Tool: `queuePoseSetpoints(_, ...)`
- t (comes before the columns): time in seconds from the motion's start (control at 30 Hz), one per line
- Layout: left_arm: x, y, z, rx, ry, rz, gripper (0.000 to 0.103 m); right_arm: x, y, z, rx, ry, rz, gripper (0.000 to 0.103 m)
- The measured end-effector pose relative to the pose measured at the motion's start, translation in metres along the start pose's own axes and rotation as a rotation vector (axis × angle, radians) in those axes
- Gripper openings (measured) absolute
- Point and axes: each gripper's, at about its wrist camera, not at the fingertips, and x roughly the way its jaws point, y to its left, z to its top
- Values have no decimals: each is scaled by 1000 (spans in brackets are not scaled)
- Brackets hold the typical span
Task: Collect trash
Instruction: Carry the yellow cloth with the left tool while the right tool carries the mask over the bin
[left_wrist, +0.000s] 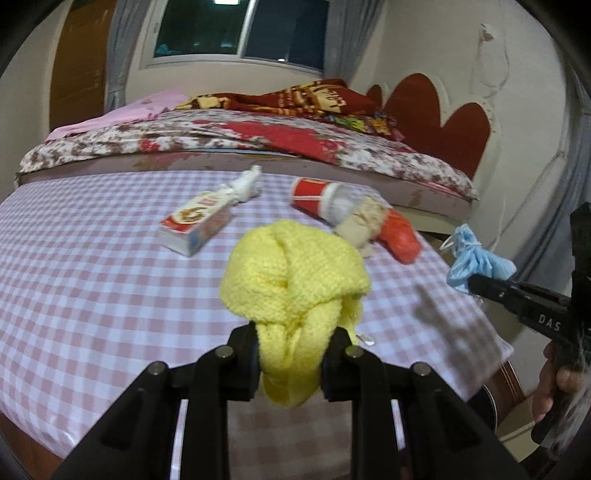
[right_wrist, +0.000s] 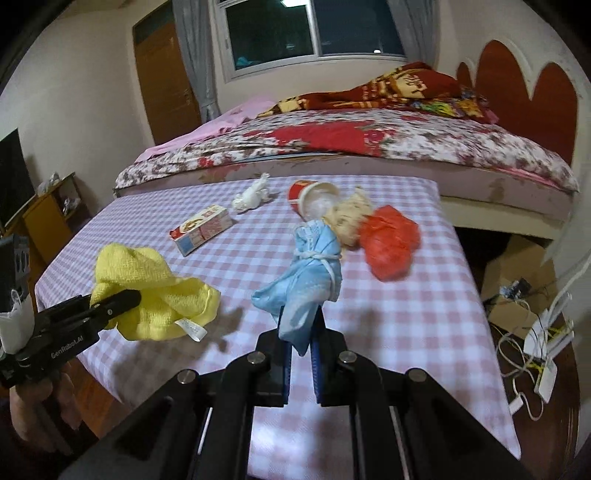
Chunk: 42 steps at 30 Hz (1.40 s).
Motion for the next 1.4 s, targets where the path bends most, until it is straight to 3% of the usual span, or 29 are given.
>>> queuePoseSetpoints(0.8,-3,-165,-26,204,37,-238,25,-97,-108,-72,155,-5,-143,9)
queuePoseSetpoints(1.4,11,-275,-81,356,163,-406,25,-133,-186,-159,286,109,-261,10)
